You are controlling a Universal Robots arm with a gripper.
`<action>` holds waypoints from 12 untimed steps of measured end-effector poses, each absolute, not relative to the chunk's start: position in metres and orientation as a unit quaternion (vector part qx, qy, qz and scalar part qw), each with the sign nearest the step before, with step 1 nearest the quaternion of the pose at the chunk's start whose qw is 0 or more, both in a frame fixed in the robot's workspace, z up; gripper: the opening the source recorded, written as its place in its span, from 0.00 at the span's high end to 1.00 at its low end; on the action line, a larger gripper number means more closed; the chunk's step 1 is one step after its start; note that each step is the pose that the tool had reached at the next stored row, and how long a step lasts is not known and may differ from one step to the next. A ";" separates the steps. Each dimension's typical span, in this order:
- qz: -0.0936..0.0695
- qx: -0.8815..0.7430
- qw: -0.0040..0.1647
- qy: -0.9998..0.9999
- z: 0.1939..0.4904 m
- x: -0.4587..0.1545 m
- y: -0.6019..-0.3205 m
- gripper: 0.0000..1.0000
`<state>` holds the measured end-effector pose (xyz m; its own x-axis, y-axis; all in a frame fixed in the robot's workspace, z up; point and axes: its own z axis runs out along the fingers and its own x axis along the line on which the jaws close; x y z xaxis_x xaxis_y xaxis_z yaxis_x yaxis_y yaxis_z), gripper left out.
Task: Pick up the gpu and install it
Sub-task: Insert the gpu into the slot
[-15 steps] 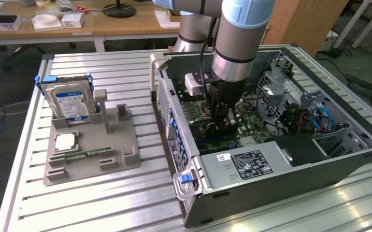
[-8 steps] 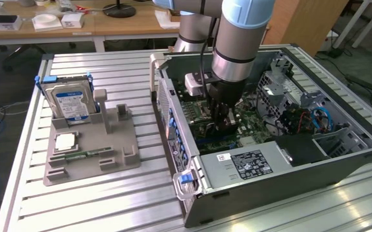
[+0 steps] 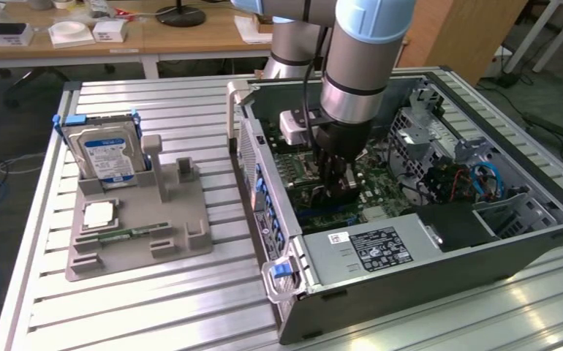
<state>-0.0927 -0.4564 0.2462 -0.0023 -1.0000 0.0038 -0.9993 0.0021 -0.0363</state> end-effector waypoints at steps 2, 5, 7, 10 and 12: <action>-0.014 -0.706 0.011 0.708 0.246 -0.093 -0.456 0.74; -0.014 -0.706 0.011 0.708 0.246 -0.093 -0.456 0.74; -0.014 -0.706 0.011 0.708 0.246 -0.093 -0.456 0.74; -0.014 -0.706 0.011 0.708 0.244 -0.093 -0.456 0.74; -0.014 -0.706 0.011 0.708 0.242 -0.093 -0.456 0.74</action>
<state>-0.0927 -0.4559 0.2423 -0.0021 -1.0000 0.0037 -0.9993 0.0019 -0.0362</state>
